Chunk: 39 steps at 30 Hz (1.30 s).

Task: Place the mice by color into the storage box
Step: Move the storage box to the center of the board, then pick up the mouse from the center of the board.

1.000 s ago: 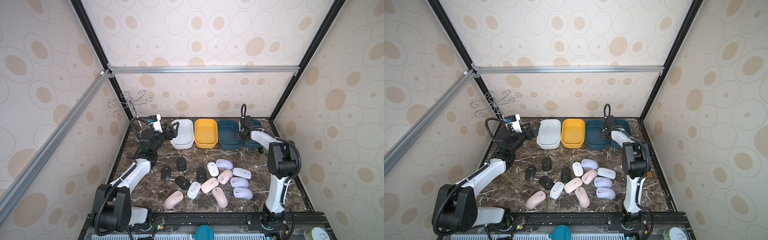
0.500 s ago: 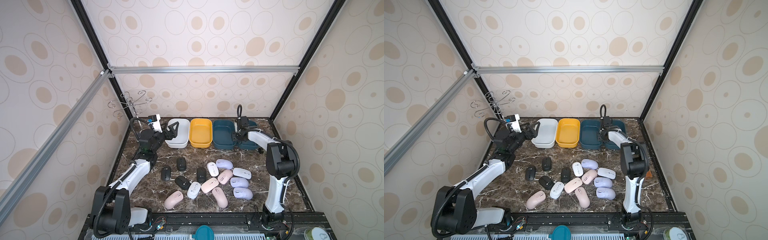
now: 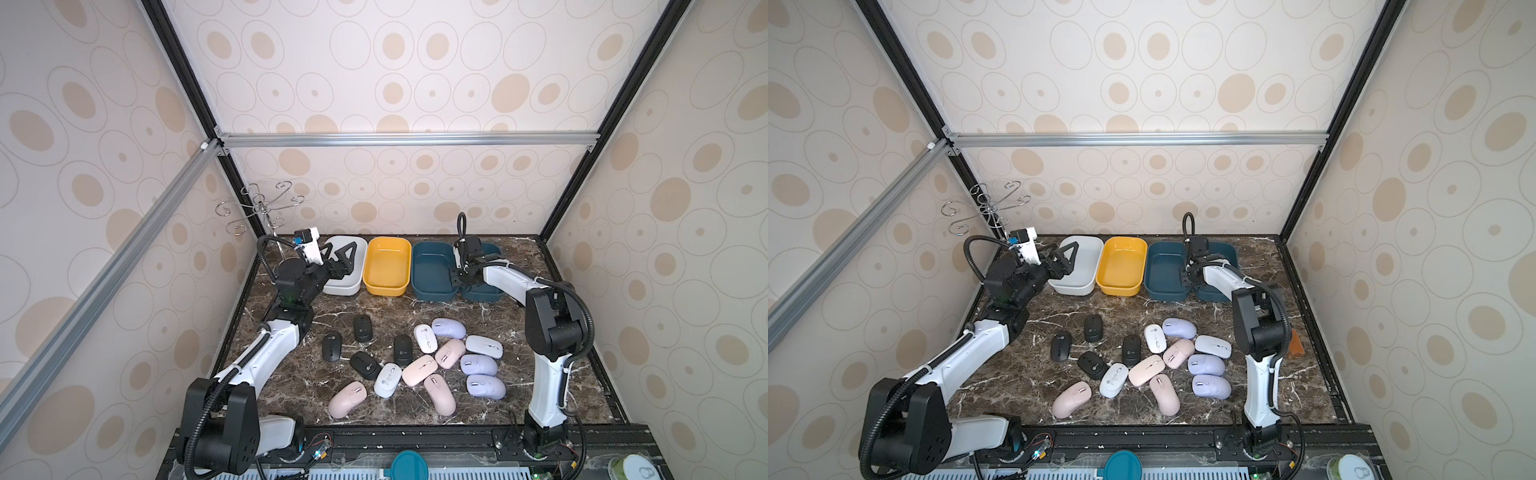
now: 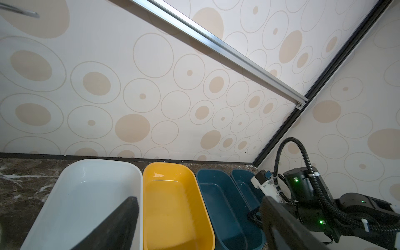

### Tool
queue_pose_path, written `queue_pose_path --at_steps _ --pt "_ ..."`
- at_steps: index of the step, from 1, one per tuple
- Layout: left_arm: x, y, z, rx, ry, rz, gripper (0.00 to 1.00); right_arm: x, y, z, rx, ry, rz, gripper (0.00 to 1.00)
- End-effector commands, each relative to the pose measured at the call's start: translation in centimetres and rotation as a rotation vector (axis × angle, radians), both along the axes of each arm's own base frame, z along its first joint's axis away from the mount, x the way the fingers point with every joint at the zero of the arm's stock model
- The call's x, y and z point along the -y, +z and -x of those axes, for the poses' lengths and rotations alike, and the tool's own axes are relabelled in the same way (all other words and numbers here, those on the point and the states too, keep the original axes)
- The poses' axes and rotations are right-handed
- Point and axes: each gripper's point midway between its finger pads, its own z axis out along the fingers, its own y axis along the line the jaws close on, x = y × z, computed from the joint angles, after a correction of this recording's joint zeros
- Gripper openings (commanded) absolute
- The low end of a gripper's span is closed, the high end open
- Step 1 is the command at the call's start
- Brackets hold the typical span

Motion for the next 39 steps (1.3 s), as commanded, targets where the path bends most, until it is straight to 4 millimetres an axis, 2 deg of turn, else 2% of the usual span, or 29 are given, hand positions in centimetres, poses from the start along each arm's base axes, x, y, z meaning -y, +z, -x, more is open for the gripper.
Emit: queue_pose_path --at_steps 1,4,7,11,12,15,19,22,25,28,31,33,35,37,39 --pt "0.0 1.5 0.6 0.049 0.002 -0.008 0.89 -0.8 -0.1 0.2 -0.016 0.031 -0.007 0.25" --pt "0.0 1.3 0.5 0.042 -0.001 -0.007 0.89 -0.6 0.6 0.3 -0.016 0.024 -0.001 0.43" --pt "0.0 1.2 0.4 0.039 0.004 -0.001 0.90 -0.2 3.0 0.4 0.021 0.010 0.007 0.55" --pt "-0.3 0.9 0.3 0.026 0.020 0.026 0.96 0.4 6.6 1.3 0.059 -0.026 -0.001 0.60" --pt "-0.3 0.8 0.3 0.022 0.022 0.036 1.00 0.5 7.3 1.9 0.062 -0.039 -0.012 0.61" --pt "-0.2 0.5 0.2 0.011 0.014 0.068 1.00 0.2 8.4 4.3 0.062 -0.055 -0.032 0.62" --pt "-0.1 -0.3 -0.2 -0.033 0.012 0.124 1.00 -1.8 7.5 9.2 0.012 -0.020 -0.043 0.62" --pt "0.4 -1.3 -0.8 -0.111 -0.008 0.162 1.00 -4.6 5.6 13.8 -0.065 0.068 -0.022 0.61" --pt "2.0 -1.8 -1.1 -0.153 -0.093 0.183 1.00 -7.4 3.8 18.4 -0.166 0.151 -0.005 0.60" --pt "2.3 -2.3 -1.2 -0.175 -0.104 0.189 1.00 -8.9 2.5 21.5 -0.221 0.200 0.021 0.60" --pt "2.7 -2.7 -1.3 -0.193 -0.109 0.182 1.00 -8.4 1.7 22.4 -0.233 0.190 0.065 0.59" --pt "2.8 -2.8 -1.3 -0.198 -0.112 0.187 1.00 -7.4 1.7 22.8 -0.242 0.186 0.109 0.58" --pt "2.8 -2.9 -1.3 -0.198 -0.113 0.190 1.00 -7.3 1.8 23.3 -0.271 0.193 0.111 0.57" --pt "2.9 -2.9 -1.3 -0.201 -0.114 0.189 1.00 -8.5 1.9 23.9 -0.288 0.192 0.050 0.57" --pt "2.6 -3.2 -1.5 -0.211 -0.091 0.169 1.00 -11.0 1.9 24.9 -0.312 0.203 -0.037 0.60"
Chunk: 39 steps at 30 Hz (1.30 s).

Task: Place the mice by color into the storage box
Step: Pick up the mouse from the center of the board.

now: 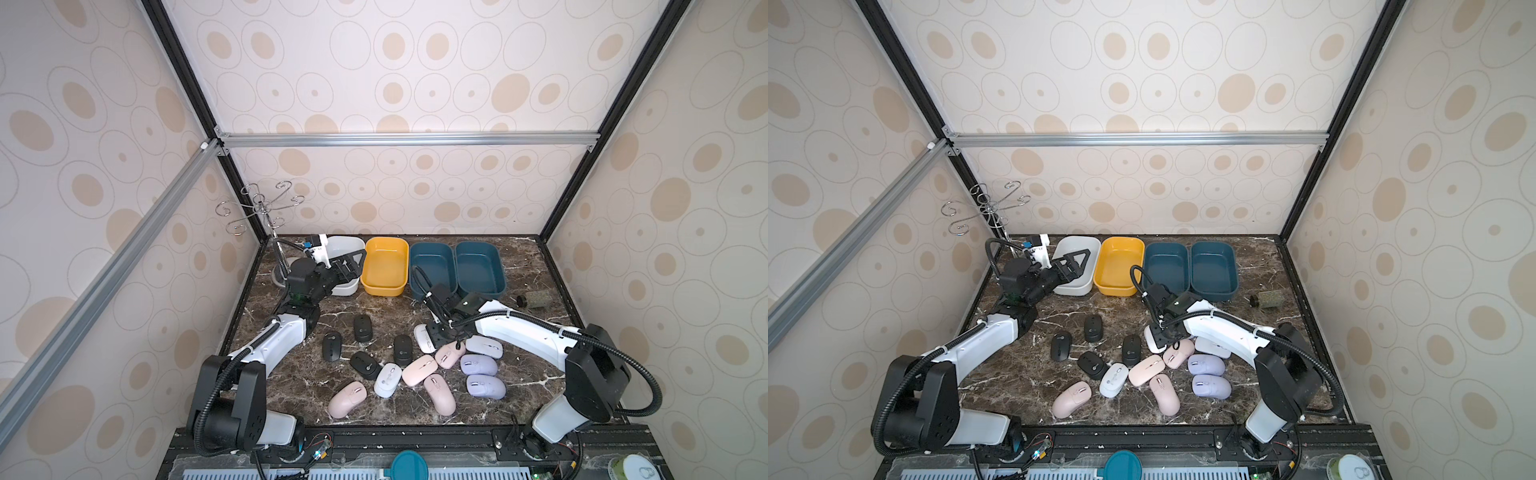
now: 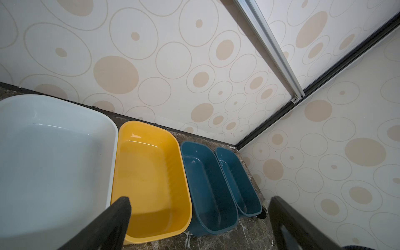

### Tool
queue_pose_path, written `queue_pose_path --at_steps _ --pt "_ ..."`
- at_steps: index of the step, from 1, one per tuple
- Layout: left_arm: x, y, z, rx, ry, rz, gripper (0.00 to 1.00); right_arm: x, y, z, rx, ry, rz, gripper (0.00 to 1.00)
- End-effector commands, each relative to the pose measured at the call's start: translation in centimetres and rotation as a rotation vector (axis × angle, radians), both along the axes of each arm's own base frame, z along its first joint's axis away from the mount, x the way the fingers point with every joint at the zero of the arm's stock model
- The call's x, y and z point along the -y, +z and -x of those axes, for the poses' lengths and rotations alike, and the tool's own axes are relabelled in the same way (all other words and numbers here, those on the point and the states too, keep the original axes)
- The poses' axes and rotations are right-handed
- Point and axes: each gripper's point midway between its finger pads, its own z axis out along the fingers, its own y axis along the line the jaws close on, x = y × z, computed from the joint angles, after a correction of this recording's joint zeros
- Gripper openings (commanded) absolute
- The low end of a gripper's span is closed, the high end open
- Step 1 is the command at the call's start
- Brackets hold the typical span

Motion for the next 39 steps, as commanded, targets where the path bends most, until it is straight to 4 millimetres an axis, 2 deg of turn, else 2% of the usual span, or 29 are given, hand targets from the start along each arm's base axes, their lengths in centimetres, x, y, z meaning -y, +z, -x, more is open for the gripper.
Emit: queue_pose_path --at_steps 1,4,7,10,17,22,32,39 --pt "-0.2 1.6 -0.6 0.015 0.024 -0.012 1.00 -2.7 0.1 2.1 -0.066 -0.028 -0.082 0.61" --pt "-2.4 0.6 -1.2 -0.036 0.154 -0.071 1.00 -5.6 -0.2 3.1 -0.073 -0.053 -0.093 0.62" --pt "-4.8 -0.2 -1.4 -0.077 0.271 -0.108 1.00 -7.0 -1.2 3.1 -0.082 -0.116 -0.093 0.64" --pt "-5.7 -0.6 -1.6 -0.091 0.304 -0.117 1.00 -8.1 -1.6 2.7 -0.083 -0.134 -0.110 0.70" --pt "-5.4 -0.8 -1.9 -0.102 0.270 -0.097 1.00 -10.0 -3.2 2.5 -0.129 -0.149 -0.108 0.74" --pt "-5.2 -0.6 -1.8 -0.095 0.259 -0.091 1.00 -10.2 -4.5 2.0 -0.124 -0.159 -0.079 0.75" --pt "-5.0 -0.7 -1.8 -0.095 0.248 -0.088 1.00 -11.0 -6.2 1.4 -0.122 -0.160 -0.072 0.65" --pt "-4.9 -0.7 -1.9 -0.094 0.238 -0.085 1.00 -10.5 -7.1 1.2 -0.117 -0.151 -0.032 0.67"
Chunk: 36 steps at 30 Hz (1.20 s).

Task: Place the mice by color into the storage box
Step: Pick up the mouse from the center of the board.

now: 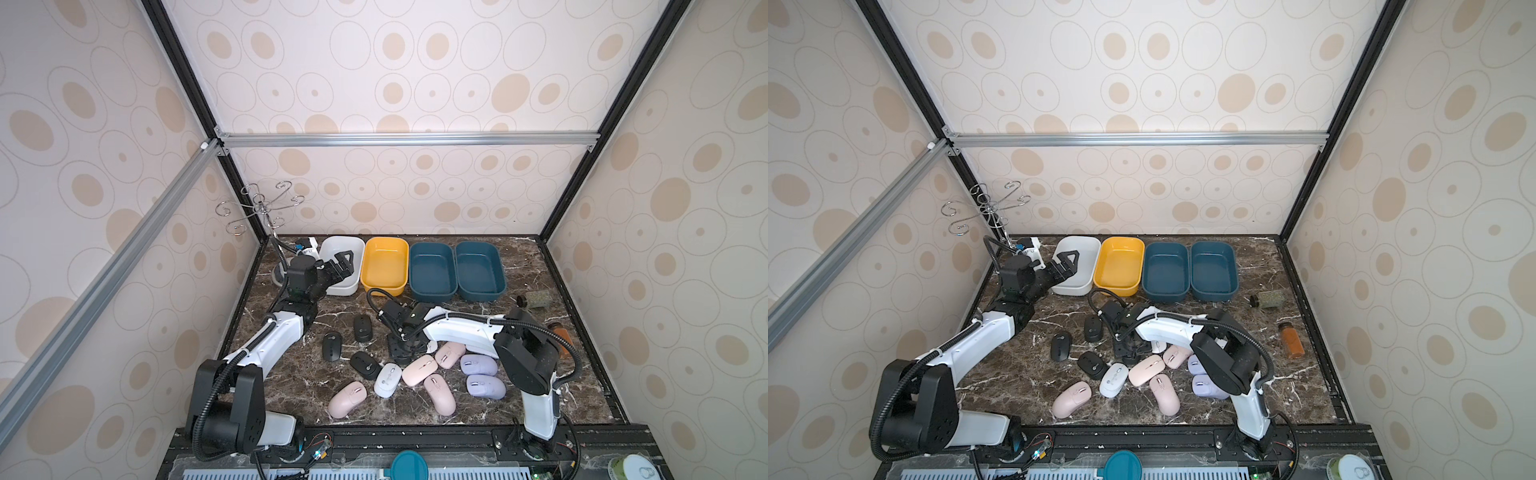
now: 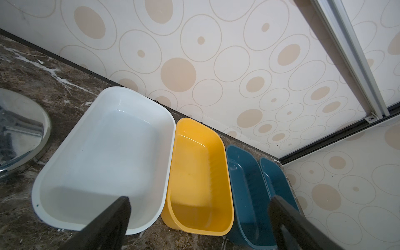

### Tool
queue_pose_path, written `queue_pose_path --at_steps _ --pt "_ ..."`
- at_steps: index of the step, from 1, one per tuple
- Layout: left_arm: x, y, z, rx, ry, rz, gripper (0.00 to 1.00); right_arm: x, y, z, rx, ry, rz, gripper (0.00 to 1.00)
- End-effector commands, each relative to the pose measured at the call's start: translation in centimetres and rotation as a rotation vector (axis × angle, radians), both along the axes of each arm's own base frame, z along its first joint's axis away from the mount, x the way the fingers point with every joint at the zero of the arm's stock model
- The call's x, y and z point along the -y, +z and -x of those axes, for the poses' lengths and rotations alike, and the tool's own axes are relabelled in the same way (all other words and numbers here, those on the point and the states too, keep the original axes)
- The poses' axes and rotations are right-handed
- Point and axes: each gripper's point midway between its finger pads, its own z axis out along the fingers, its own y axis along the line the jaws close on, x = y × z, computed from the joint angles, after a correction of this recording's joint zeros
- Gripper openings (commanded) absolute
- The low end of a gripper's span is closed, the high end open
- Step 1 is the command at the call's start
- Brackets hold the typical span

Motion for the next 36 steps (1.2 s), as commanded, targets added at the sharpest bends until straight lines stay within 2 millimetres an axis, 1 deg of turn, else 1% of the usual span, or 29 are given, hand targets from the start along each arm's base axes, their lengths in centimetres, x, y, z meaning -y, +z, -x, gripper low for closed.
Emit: queue_pose_path --at_steps 1,7,9,11,13,16,19,21,25,29,32,36 --pt "0.0 2.2 -0.6 0.052 -0.008 0.006 1.00 0.3 -1.1 -0.1 0.003 0.001 0.046 0.67" --pt "-0.1 2.3 -0.6 0.056 -0.005 0.009 1.00 0.3 -0.8 -0.6 0.031 0.019 0.059 0.68" --pt "-0.1 2.1 -0.7 0.051 -0.005 0.010 1.00 0.3 -1.0 -0.7 0.032 0.024 0.063 0.67" --pt "-0.1 2.0 -0.7 0.050 -0.007 0.010 1.00 0.3 -1.2 -0.7 0.030 0.026 0.065 0.65" --pt "-0.1 1.9 -0.7 0.049 -0.006 0.007 1.00 0.4 -1.2 -0.7 0.033 0.026 0.067 0.60" --pt "-0.1 2.0 -0.7 0.052 -0.007 0.006 1.00 0.6 0.8 -1.4 0.090 0.035 0.064 0.58" --pt "-0.1 2.0 -0.7 0.054 -0.010 0.007 1.00 0.9 3.7 -2.7 0.181 0.057 0.079 0.58" --pt "0.0 2.2 -0.7 0.056 -0.013 0.012 1.00 1.3 5.8 -4.0 0.252 0.073 0.101 0.58" --pt "0.0 2.5 -0.6 0.066 -0.017 0.010 1.00 2.3 8.7 -6.7 0.344 0.076 0.121 0.57" --pt "-0.3 2.5 -0.6 0.072 -0.007 -0.005 1.00 4.3 11.3 -10.0 0.427 0.038 0.122 0.57" --pt "-0.2 2.6 -0.6 0.075 -0.009 -0.007 1.00 6.9 13.1 -13.0 0.493 -0.011 0.131 0.57" --pt "-0.1 2.8 -0.6 0.081 -0.016 -0.002 1.00 11.3 14.3 -16.8 0.555 -0.090 0.149 0.56"
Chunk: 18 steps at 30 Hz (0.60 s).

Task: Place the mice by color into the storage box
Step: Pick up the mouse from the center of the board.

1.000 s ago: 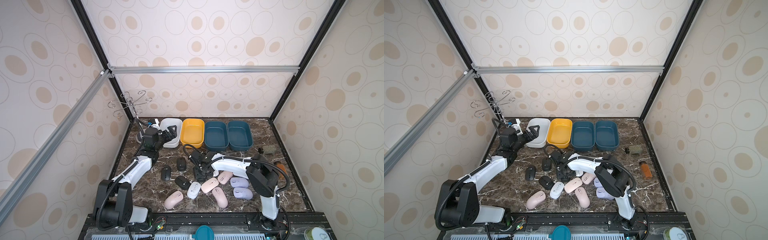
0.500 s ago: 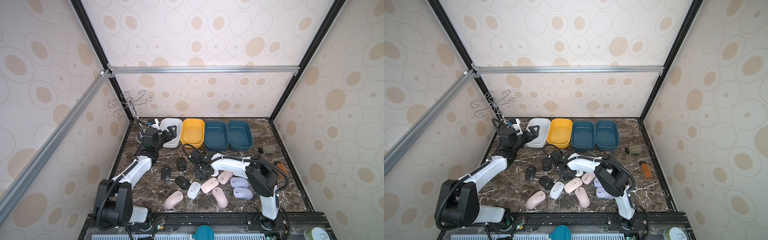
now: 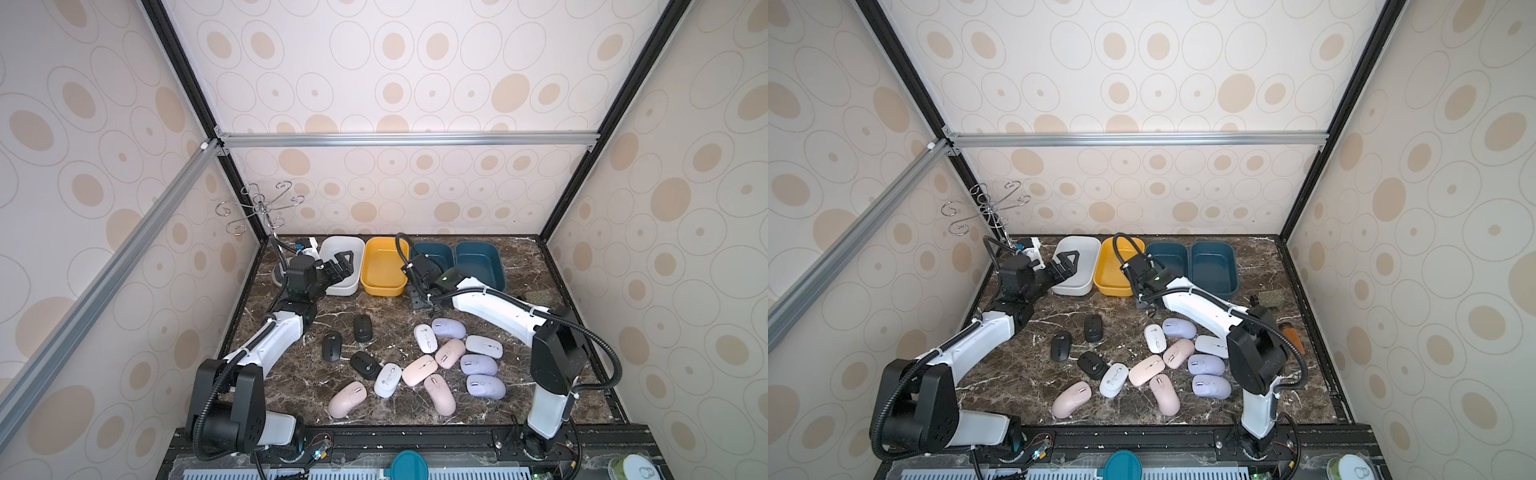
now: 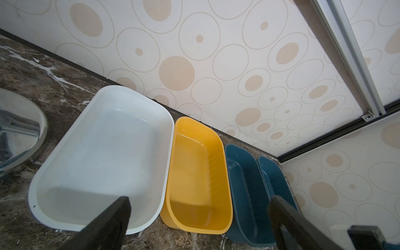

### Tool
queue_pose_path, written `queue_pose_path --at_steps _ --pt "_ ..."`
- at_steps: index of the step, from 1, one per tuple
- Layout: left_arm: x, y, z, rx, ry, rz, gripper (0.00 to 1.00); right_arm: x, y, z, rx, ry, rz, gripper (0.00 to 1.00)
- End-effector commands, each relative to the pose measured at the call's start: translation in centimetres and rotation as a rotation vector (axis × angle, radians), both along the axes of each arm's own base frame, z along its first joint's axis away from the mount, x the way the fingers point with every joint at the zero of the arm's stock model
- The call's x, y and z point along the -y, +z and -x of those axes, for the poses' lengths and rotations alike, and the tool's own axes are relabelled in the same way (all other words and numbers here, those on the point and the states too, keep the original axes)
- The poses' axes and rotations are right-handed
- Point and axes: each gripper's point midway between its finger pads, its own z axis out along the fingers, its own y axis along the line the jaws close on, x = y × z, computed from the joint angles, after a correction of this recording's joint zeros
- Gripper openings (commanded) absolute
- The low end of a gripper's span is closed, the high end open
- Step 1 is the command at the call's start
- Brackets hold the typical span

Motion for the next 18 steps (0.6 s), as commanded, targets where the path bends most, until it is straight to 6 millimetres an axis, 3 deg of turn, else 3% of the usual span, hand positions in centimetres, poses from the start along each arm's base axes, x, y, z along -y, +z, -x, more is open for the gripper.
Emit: queue_pose_path --at_steps 1,7,12,18 --pt "-0.1 2.8 -0.5 0.081 -0.004 -0.001 1.00 4.1 2.4 -3.4 0.109 -0.057 0.038 0.56" --pt "0.0 2.7 -0.5 0.085 -0.013 0.002 1.00 10.4 2.2 -8.3 0.168 -0.170 -0.026 0.55" --pt "0.2 2.4 -0.6 0.080 -0.023 0.002 1.00 13.0 0.0 -12.0 0.131 -0.162 -0.045 0.55" --pt "0.5 2.5 -0.7 0.086 -0.038 0.002 1.00 15.6 -2.9 -15.1 0.088 -0.177 -0.080 0.55"
